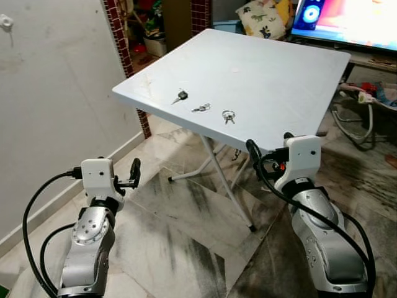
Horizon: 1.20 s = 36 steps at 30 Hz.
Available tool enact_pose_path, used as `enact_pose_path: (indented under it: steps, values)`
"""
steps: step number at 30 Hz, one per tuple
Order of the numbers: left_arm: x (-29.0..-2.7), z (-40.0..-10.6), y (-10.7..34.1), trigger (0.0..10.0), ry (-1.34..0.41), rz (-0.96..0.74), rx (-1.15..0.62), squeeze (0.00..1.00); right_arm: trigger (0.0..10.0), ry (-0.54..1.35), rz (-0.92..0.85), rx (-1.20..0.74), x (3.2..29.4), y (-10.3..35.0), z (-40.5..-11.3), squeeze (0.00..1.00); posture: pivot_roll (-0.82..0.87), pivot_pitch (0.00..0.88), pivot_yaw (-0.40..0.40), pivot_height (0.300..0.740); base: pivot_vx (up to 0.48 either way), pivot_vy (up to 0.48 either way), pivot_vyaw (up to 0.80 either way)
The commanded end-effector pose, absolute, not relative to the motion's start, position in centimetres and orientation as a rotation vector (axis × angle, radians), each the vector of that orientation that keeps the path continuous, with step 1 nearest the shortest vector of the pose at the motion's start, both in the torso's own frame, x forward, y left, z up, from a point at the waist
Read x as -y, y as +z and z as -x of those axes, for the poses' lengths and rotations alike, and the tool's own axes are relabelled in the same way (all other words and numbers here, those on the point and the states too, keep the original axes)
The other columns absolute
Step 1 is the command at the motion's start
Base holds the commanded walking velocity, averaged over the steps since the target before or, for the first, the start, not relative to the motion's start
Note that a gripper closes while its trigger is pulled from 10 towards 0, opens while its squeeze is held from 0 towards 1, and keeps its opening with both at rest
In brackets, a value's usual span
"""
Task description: Hang keys on a hook
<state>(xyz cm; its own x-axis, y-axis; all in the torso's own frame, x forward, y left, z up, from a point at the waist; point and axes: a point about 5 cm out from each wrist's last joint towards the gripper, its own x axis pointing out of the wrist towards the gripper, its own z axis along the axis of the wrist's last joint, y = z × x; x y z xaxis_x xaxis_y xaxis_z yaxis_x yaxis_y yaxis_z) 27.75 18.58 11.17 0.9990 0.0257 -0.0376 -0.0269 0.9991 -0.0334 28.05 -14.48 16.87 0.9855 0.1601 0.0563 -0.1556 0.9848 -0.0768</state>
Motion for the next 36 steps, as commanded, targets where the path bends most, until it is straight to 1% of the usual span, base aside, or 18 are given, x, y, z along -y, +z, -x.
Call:
enact_pose_path:
  steps: [1, 4, 10, 36]
  values:
    - [-18.65, -27.76, 11.24, 10.0, 0.019, 0.035, -0.036, 0.0, 10.0, 0.171, 0.073, 0.078, 14.11, 17.15, -28.04, 0.0, -0.07, 0.012, 0.057, 0.74, 0.0, 0.0, 0.0]
    - [-18.62, -27.75, 11.25, 10.0, 0.016, 0.036, -0.035, 0.0, 10.0, 0.172, 0.073, 0.078, 14.11, 17.16, -28.02, 0.0, -0.07, 0.014, 0.056, 0.74, 0.0, 0.0, 0.0]
    - [-18.52, -27.71, 11.14, 10.0, 0.005, 0.041, -0.039, 0.0, 10.0, 0.173, 0.075, 0.078, 14.18, 17.15, -27.99, 0.0, -0.07, 0.015, 0.056, 0.74, 0.279, 0.0, 0.0]
    - [-18.2, -27.66, 10.92, 10.0, -0.013, 0.038, -0.048, 0.0, 10.0, 0.193, 0.075, 0.072, 13.91, 16.91, -27.93, 0.0, -0.07, 0.012, 0.055, 0.74, 0.336, 0.0, 0.0]
